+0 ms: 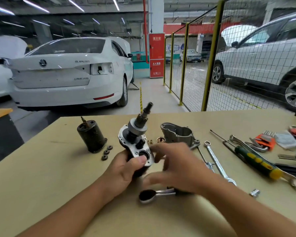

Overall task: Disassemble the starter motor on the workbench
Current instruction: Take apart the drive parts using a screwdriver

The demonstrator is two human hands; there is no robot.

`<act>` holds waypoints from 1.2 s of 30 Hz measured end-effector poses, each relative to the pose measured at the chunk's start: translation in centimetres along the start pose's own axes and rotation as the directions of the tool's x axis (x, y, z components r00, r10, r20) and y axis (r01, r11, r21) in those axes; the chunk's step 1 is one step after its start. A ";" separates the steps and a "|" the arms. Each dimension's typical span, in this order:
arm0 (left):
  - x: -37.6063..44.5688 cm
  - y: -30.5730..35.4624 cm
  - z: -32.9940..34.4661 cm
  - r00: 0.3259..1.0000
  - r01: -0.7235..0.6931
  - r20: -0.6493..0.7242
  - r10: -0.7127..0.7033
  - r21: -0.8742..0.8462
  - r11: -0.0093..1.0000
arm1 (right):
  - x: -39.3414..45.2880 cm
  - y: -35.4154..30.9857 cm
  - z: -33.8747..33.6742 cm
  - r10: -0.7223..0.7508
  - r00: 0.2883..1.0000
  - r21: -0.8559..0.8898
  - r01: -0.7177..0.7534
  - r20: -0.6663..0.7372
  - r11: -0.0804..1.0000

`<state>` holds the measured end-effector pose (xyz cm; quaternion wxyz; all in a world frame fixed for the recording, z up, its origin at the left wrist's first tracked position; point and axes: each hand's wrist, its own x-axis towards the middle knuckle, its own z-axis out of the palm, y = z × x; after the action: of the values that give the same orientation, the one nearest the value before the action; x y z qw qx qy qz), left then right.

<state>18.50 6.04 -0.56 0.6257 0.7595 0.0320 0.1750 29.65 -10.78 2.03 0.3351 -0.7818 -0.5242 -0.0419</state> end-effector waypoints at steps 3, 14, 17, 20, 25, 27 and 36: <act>0.4 0.0 -0.7 0.986 -0.001 -0.166 0.002 0.009 1.000 | 0.2 3.4 -3.5 0.179 0.968 -0.176 -0.209 -0.174 0.962; 0.6 -0.3 -1.4 0.976 0.000 -0.219 -0.002 -0.011 1.000 | 0.1 9.3 -6.2 0.613 0.790 -0.416 -0.558 -0.001 0.718; 0.5 -0.2 -1.4 0.979 0.006 -0.204 -0.004 0.011 1.000 | 0.3 9.3 -5.9 0.636 0.771 -0.496 -0.543 0.025 0.678; 0.4 -0.3 -1.4 0.978 0.021 -0.207 -0.014 0.030 0.999 | 0.5 9.7 -5.3 0.642 0.766 -0.509 -0.556 -0.006 0.658; 0.5 -0.1 -1.3 0.974 0.041 -0.224 -0.036 0.016 0.999 | 0.6 10.1 -5.0 0.675 0.736 -0.388 -0.638 -0.054 0.665; 0.5 -0.1 -1.3 0.972 0.047 -0.230 -0.042 0.016 0.999 | 0.6 9.9 -5.0 0.680 0.730 -0.352 -0.655 -0.069 0.668; 0.2 0.3 -1.1 0.979 0.050 -0.201 -0.039 0.053 0.997 | 0.6 9.1 -4.1 0.669 0.738 -0.521 -0.605 -0.085 0.602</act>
<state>18.28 7.11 -0.09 0.6010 0.7549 0.1166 0.2351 38.80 -14.69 1.10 0.0735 -0.9774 -0.1978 -0.0119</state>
